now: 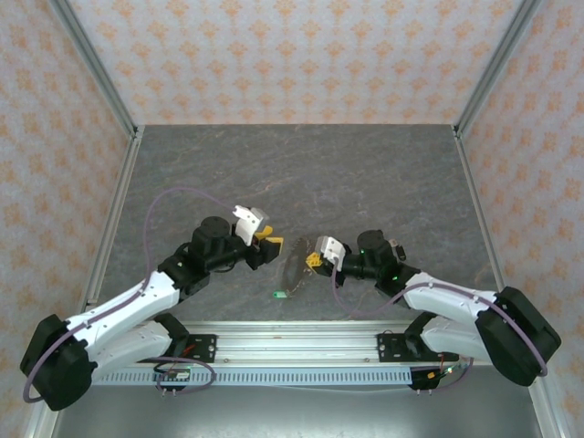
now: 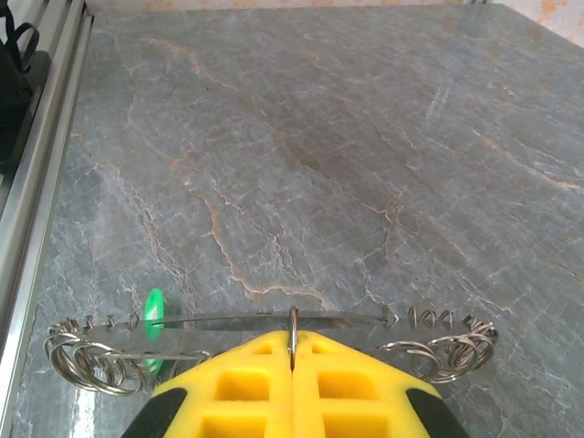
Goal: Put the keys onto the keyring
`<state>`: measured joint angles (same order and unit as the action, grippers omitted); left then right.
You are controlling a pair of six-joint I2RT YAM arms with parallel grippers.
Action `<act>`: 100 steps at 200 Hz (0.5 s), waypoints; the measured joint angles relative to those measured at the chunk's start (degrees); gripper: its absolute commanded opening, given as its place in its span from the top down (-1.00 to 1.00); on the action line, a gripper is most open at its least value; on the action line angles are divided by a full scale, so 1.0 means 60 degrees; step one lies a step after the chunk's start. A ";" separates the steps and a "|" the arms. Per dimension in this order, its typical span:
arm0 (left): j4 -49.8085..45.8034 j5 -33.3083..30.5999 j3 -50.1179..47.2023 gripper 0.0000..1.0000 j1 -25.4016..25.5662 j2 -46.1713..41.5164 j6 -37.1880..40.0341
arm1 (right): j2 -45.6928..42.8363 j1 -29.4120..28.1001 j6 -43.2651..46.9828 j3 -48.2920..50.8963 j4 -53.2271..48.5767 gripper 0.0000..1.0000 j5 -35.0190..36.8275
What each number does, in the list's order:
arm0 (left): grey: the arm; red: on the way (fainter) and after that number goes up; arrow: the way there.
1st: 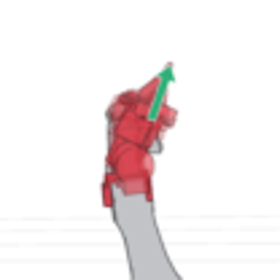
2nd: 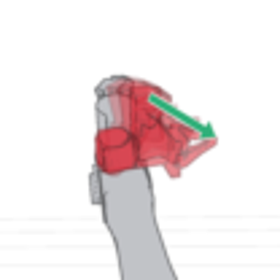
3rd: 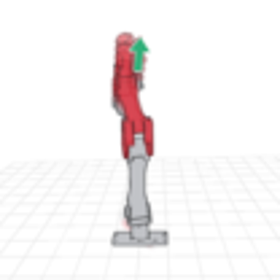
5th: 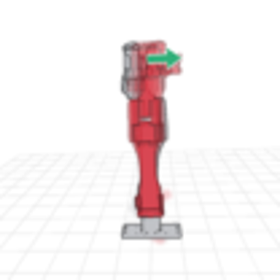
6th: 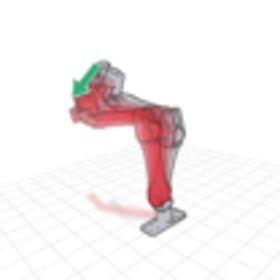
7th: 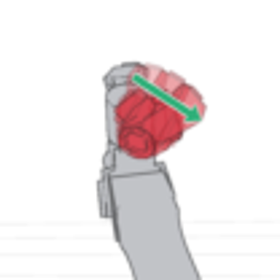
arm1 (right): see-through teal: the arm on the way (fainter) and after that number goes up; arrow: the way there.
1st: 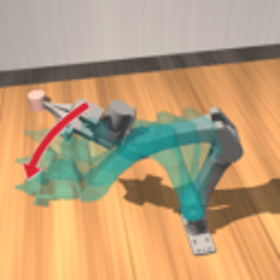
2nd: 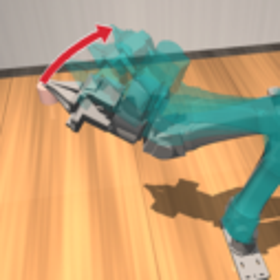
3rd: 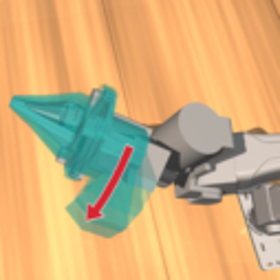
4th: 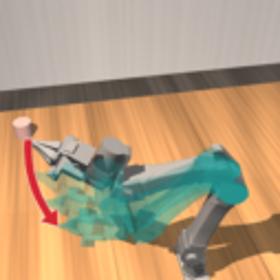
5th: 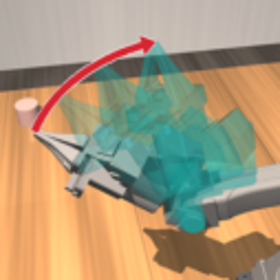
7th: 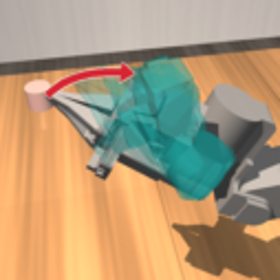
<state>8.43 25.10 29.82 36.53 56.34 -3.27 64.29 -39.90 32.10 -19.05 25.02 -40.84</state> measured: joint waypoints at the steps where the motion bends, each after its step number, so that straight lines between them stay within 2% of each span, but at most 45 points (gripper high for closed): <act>1: 0.0004 0.0007 0.0000 0.11 0.0004 0.0018 0.0000 | 0.0011 -0.0004 0.0022 -0.0015 -0.0018 1.00 0.0000; 34: 0.0364 0.0430 0.0000 0.31 0.0295 0.0820 0.0594 | 0.0098 0.0102 0.0175 -0.0244 -0.0328 1.00 -0.0273; 100: 0.1111 0.1399 0.0000 0.40 0.0397 0.1821 0.1894 | 0.0350 0.1093 0.0244 -0.0397 -0.0455 1.00 -0.1800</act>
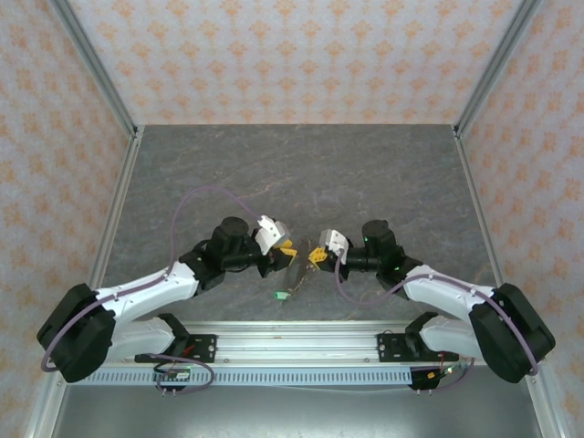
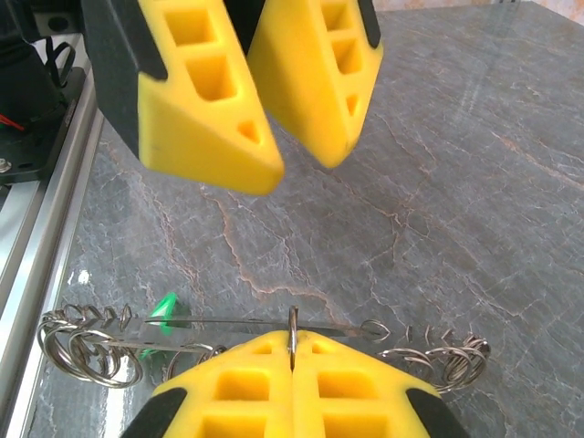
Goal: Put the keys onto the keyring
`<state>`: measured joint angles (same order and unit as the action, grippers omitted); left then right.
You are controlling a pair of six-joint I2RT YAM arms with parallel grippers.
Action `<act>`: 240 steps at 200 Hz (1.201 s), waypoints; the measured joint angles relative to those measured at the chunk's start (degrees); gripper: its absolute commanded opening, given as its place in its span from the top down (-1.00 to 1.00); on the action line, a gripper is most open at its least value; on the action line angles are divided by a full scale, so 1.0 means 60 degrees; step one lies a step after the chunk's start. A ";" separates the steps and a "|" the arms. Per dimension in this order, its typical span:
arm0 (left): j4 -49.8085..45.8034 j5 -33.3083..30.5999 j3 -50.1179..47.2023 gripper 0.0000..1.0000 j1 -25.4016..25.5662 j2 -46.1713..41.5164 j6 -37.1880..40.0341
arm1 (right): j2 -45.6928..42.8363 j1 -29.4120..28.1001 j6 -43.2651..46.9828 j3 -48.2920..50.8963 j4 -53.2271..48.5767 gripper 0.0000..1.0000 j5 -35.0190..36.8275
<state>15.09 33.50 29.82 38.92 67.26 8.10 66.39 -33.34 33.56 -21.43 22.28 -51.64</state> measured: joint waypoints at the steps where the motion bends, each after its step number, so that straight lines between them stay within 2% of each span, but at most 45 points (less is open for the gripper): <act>1: 0.0004 0.0033 0.0000 0.40 0.0000 0.0022 0.0029 | 0.0000 0.0007 0.0004 -0.0004 -0.0015 1.00 -0.0018; 17: -0.0011 0.0401 0.0047 0.54 0.0000 0.0291 0.0357 | 0.0004 0.0004 0.0160 -0.0117 -0.0266 1.00 -0.0193; 92: -0.0415 0.1887 0.0827 0.54 0.0000 0.1239 0.1399 | 0.0171 0.0004 0.0586 -0.0503 -0.0659 1.00 -0.0488; 184: -0.1009 0.2175 0.1246 0.71 0.0025 0.1625 0.2004 | 0.0175 0.0047 0.0634 -0.0514 -0.0831 1.00 -0.0903; 217: -0.1315 0.2167 0.1366 1.00 0.0080 0.1625 0.2189 | 0.0175 0.0062 0.0594 -0.0514 -0.0827 1.00 -0.0943; 240: -0.1468 0.2146 0.1453 1.00 0.0080 0.1625 0.2346 | 0.0164 0.0066 0.0576 -0.0514 -0.0849 0.94 -0.0885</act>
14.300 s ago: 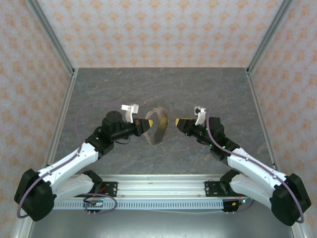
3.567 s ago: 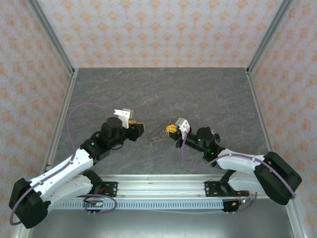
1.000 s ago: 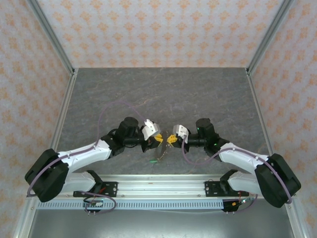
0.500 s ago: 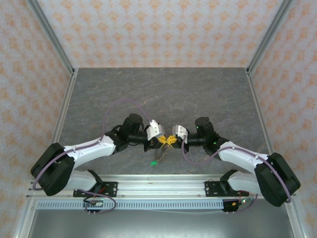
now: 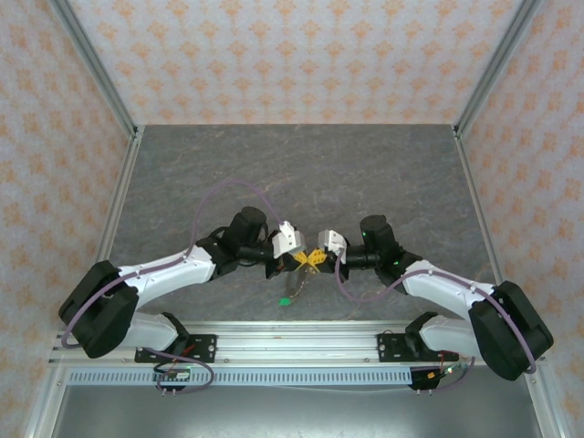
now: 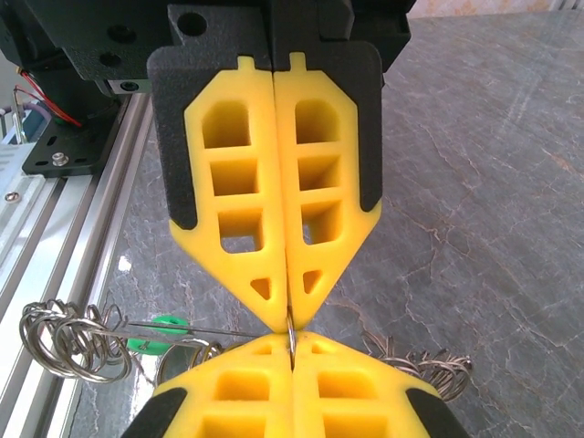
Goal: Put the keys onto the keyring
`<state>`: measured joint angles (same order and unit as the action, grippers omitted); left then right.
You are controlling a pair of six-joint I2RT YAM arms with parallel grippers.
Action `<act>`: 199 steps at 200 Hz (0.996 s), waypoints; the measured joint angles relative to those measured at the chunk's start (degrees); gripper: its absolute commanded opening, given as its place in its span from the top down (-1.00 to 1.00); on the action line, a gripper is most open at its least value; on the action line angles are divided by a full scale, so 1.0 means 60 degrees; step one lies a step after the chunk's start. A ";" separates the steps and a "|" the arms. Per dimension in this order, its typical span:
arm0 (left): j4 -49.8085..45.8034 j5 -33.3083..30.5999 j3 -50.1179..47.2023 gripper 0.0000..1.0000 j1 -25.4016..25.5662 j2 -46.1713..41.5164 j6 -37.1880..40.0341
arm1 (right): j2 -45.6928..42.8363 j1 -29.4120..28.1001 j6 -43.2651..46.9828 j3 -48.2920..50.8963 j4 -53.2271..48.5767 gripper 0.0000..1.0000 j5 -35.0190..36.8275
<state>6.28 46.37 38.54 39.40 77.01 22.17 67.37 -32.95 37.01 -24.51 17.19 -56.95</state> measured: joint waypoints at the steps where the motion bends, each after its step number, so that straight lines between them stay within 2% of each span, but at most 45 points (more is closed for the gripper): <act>1: 0.0000 0.0000 0.0000 1.00 0.0000 0.0000 0.0000 | 0.0000 0.0000 0.0000 0.0000 0.0000 0.94 0.0004; 47: -0.0015 -0.0113 0.0000 1.00 0.0047 0.0004 0.0000 | -0.0164 -0.0066 0.0528 0.0000 -0.0375 0.80 0.0474; 116: -0.0018 -0.0310 0.0015 1.00 0.0069 0.0004 -0.0033 | -0.0484 -0.0066 0.0991 0.0000 -0.0820 0.80 0.1209; 164: -0.0120 -0.0346 0.0018 1.00 0.0062 0.0004 -0.0036 | -0.0488 -0.0066 0.1082 0.0000 -0.0965 1.00 0.1341; 182: -0.0124 -0.0346 0.0018 1.00 0.0062 0.0004 -0.0036 | -0.0477 -0.0062 0.0947 0.0040 -0.0790 1.00 0.1315; 199: -0.0127 -0.0346 0.0018 1.00 0.0062 0.0004 -0.0036 | -0.0477 -0.0062 0.0805 0.0124 -0.0648 0.79 0.1275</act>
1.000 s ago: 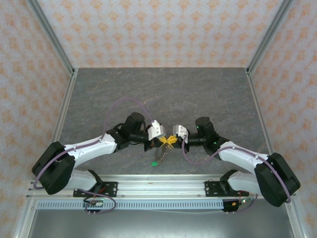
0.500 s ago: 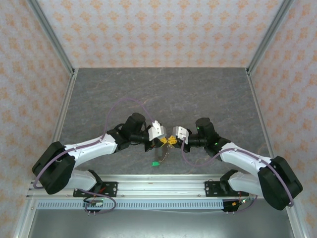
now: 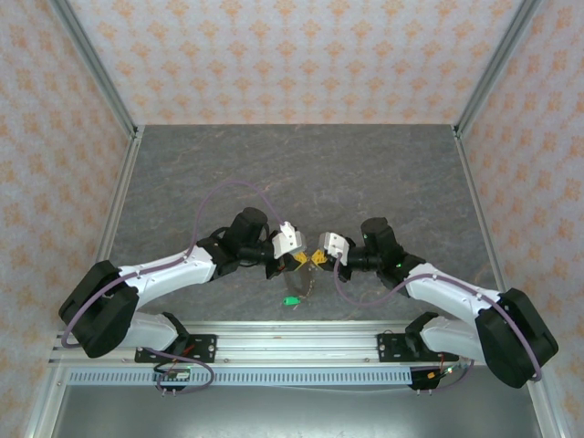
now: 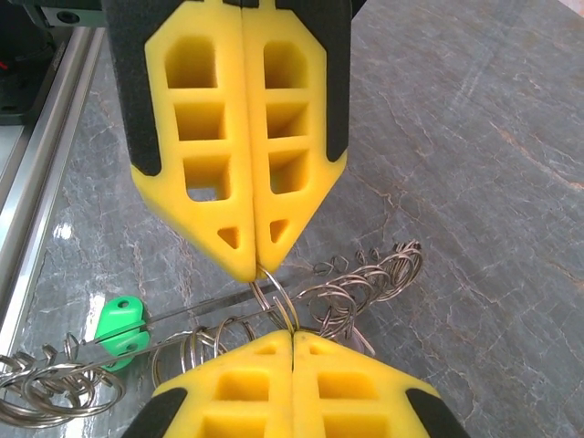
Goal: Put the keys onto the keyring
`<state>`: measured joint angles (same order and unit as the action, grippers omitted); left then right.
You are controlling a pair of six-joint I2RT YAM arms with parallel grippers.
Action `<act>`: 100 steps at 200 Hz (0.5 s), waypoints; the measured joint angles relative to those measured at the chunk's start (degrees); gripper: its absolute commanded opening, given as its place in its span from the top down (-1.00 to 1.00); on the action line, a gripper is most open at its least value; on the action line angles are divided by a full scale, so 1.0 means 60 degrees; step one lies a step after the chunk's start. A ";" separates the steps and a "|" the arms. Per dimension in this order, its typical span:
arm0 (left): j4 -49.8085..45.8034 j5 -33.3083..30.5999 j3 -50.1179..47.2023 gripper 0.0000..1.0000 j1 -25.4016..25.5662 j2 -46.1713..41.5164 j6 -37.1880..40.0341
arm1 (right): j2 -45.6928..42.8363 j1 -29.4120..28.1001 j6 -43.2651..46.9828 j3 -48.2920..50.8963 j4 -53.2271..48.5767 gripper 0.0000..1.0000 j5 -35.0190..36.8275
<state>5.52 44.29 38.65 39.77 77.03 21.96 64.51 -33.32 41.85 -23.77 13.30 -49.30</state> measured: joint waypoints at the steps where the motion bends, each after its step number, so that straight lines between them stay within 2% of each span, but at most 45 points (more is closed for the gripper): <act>1: 0.0000 0.0000 0.0000 1.00 0.0000 0.0000 0.0000 | 0.0000 0.0000 -0.0011 0.0007 0.0011 0.78 0.0000; 67: -0.0004 0.0007 0.0000 1.00 0.0000 0.0000 -0.0131 | 0.0091 0.0000 -0.0109 0.0033 0.0280 0.73 -0.0182; 84: 0.0004 0.0007 0.0000 1.00 0.0000 0.0000 -0.0189 | 0.0157 0.0000 -0.0109 0.0033 0.0346 0.76 -0.0222; 100: 0.0015 0.0007 -0.0004 1.00 0.0000 -0.0004 -0.0273 | 0.0204 0.0000 -0.0106 0.0033 0.0397 0.86 -0.0255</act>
<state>5.61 44.34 38.63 39.77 77.01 20.32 65.73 -33.32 41.21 -23.57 15.68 -50.83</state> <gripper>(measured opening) 0.040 0.104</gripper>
